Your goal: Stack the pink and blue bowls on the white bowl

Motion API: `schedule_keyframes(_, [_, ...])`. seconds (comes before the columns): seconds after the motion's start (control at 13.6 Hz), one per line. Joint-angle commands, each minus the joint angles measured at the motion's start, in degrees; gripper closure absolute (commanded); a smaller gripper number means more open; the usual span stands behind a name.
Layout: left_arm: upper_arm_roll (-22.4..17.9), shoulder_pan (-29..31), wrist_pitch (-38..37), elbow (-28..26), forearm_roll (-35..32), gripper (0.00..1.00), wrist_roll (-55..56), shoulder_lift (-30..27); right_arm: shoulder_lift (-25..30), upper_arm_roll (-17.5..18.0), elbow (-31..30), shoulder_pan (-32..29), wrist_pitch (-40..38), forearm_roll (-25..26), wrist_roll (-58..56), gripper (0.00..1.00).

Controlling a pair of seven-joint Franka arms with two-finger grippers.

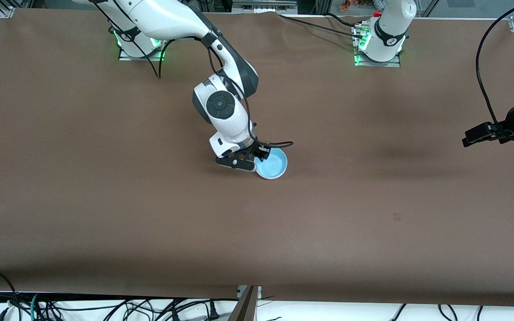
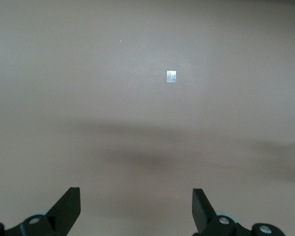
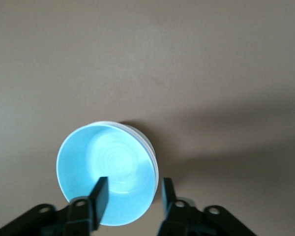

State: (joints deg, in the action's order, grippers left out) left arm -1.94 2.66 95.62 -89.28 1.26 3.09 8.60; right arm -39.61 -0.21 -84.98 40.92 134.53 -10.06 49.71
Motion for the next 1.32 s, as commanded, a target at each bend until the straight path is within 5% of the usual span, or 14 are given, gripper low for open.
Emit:
schedule_keyframes(0.0, [0.0,-0.3,-1.2,2.6,0.1,0.0,-0.2,1.2,3.2,0.0,-0.3,-2.2,-2.2,0.5,-1.1,0.01])
schedule_keyframes(0.29, [0.0,-0.3,-1.3,2.7,0.1,0.0,-0.2,1.4,9.0,-6.9,-0.4,-5.3,-10.8,-0.2,-8.7,0.0])
schedule_keyframes(0.51, [0.1,-0.4,-1.3,2.9,0.1,0.0,-0.2,1.4,16.4,-8.2,-0.4,-10.1,-23.0,-0.5,-20.1,0.0])
schedule_keyframes(1.03, [0.1,-0.5,-1.3,3.0,0.1,0.0,-0.2,1.5,32.7,-18.8,-0.4,-10.6,-44.8,0.8,-34.9,0.0])
schedule_keyframes(1.25, [0.1,-0.5,-1.3,3.0,0.2,0.0,-0.2,1.5,35.0,-19.6,2.6,-10.7,-48.4,7.3,-36.9,0.0])
